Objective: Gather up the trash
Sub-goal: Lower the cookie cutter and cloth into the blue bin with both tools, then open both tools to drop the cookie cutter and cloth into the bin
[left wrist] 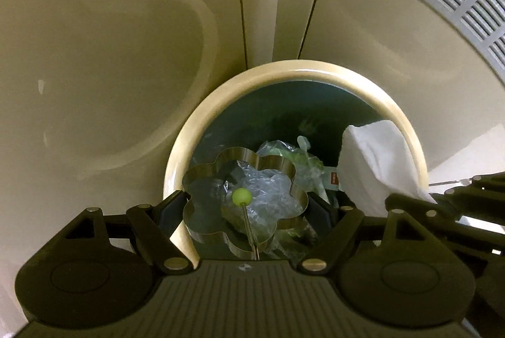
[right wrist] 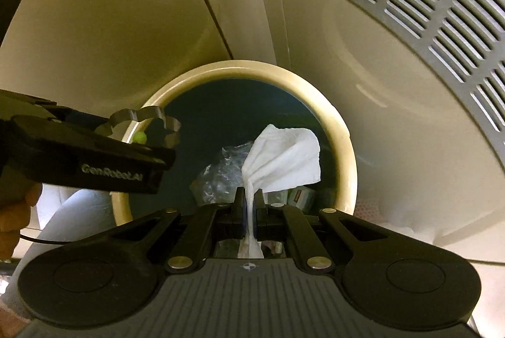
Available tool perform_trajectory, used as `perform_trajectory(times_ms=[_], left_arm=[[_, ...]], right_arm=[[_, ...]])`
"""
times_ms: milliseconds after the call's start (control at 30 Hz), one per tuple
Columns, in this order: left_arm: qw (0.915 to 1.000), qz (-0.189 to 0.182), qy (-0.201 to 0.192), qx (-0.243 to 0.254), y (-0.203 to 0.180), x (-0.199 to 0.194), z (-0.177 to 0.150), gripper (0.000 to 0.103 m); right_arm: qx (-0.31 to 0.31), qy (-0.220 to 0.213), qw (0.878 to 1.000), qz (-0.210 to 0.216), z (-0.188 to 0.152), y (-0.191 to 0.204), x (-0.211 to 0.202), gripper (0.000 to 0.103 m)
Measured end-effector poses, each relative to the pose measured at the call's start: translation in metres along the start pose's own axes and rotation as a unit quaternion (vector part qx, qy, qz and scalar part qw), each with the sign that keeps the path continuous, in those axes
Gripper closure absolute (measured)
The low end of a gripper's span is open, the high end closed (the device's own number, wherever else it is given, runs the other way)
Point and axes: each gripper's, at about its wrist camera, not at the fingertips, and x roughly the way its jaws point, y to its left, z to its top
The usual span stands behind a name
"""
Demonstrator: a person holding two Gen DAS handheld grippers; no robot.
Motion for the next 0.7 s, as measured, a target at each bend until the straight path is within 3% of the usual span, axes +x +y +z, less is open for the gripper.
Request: perform_trajectory(times_ms=[433,533,600,700], left_arm=[[0.9996,-0.005,0.021,0.018,-0.011,0.029,0.009,0.017],[0.9996,-0.008,0.021,0.018,-0.009,0.030,0.010,0.006],[0.9998,0.001,0.013,0.016,-0.007,0.027,0.009,0.000],[0.9998,-0.001,0.018,0.009,-0.004,0.027,0.008,0.000]], right_arm=[[0.015,0.022,1.000,-0.003,0.006,-0.008,0.024,0.098],[0.024,0.022,0.999,-0.001,0.007,-0.011,0.026,0.094],[0.033,0.025,0.999,-0.010,0.009,-0.013,0.023,0.089],[0.040,0.025,0.999,-0.021,0.010,-0.017,0.018,0.067]])
